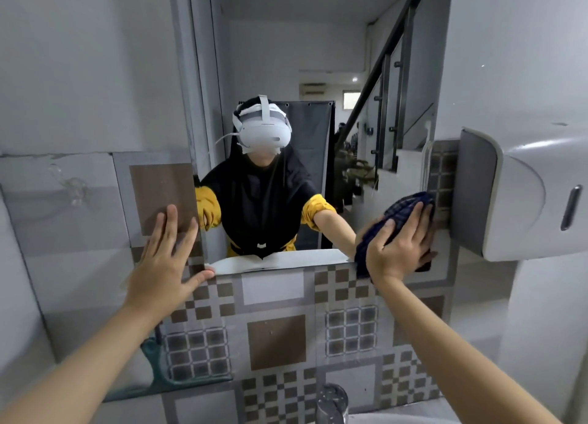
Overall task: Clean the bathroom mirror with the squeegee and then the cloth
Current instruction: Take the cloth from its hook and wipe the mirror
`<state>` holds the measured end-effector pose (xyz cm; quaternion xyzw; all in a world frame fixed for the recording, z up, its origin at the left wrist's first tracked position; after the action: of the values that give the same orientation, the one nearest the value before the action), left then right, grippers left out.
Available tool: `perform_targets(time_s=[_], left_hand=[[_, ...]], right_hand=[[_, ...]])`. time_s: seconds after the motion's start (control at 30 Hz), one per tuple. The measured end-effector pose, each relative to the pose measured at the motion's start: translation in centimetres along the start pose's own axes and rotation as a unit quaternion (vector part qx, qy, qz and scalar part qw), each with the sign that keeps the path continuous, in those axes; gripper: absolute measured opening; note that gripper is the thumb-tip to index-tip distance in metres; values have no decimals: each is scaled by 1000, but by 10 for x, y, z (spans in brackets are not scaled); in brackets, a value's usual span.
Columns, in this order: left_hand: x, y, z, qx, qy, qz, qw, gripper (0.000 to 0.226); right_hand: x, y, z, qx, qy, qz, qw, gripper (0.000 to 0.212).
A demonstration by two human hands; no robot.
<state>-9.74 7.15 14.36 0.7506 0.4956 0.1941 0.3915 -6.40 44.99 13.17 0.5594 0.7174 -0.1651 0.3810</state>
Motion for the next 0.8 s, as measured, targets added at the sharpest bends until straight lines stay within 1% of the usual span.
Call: perform_targets(time_s=[0.07,0.17,0.23,0.33,0.4,0.53,0.67,0.73,0.8], left_hand=[[0,1,0,-2,1,2,1000,91],[-2,6,1,-7,-4,5,1000,89],[-5,9,3,-13,-12,21,1000,88],[-13,17,5,-27,-28,48,998,92],[-20,22,7,-34,-41,50,997,90],[-43,31,20,-47,-27,84,995,84],[-68,38,37,-67,-42,128,989,78],[-76,41,44,-56,-40,161,984,75],[-79,45,48,-37,-29,202,978,72]], right_hand=[[-11,-12,18,2,-39,-4,999,64],[-34,-33,46,-9,-24,1,1000,64],[-53,-47,64,-8,10,8,1000,61],[-89,-70,95,-11,83,15,996,57],[-111,-87,117,-13,122,10,992,54],[-154,-117,163,-19,204,-10,979,52],[-183,-137,193,-22,246,-41,968,49],[-188,-141,200,-33,276,-29,960,54],[-192,-142,209,-78,332,-26,940,61]])
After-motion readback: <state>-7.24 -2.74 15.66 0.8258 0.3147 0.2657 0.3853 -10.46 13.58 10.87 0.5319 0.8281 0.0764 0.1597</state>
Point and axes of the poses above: each hand's wrist, its own z-axis away from the middle knuckle, its own y-axis out of the back of the hand, x = y × z, the point moved 2 cm from there along -z, towards the middle knuckle, and after that the axes turned 11 degrees about -x, right-handed, at the moved point
